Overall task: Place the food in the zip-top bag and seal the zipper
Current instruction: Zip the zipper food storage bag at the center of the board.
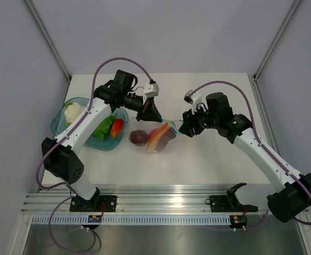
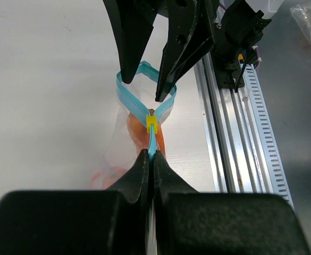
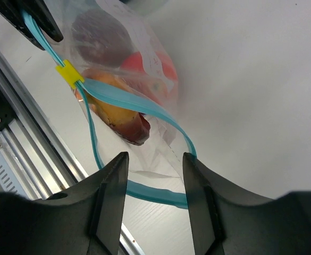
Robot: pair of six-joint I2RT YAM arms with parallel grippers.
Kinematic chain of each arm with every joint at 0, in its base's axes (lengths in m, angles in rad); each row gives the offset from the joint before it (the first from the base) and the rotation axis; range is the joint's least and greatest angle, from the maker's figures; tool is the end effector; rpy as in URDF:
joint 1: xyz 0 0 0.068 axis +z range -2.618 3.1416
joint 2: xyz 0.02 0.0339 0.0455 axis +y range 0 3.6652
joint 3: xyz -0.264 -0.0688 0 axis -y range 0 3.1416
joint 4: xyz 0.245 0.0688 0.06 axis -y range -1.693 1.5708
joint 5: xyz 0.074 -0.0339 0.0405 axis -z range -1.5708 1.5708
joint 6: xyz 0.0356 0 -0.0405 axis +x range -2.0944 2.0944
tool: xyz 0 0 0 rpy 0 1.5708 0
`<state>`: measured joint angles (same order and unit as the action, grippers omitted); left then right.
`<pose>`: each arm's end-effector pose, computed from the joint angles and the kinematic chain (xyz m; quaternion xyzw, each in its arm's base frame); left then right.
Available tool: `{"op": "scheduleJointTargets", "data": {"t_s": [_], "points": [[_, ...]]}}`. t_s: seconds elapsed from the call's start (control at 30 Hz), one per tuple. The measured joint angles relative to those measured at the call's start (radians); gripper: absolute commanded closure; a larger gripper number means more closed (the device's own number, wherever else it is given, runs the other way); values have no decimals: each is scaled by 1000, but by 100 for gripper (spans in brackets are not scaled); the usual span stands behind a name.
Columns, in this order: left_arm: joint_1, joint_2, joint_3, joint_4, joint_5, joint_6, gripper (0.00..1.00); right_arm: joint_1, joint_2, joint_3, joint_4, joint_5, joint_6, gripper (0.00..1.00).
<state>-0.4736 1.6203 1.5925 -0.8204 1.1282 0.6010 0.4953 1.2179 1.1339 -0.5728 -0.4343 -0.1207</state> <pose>0.2867 -0.1831 0.3634 0.5670 0.5824 -0.4801 0.3300 0.2235 0.1378 0.3356 -0.3562 0.8062 0.2702 0.3874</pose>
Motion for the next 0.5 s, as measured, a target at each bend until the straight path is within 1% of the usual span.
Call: {"op": "scheduleJointTargets", "data": {"t_s": [0.27, 0.5], "points": [[0, 0, 0, 0, 1, 1, 100, -6, -53, 1, 3, 28, 17, 43], [0, -1, 0, 0, 1, 1, 100, -32, -54, 1, 6, 79, 17, 43]]}}
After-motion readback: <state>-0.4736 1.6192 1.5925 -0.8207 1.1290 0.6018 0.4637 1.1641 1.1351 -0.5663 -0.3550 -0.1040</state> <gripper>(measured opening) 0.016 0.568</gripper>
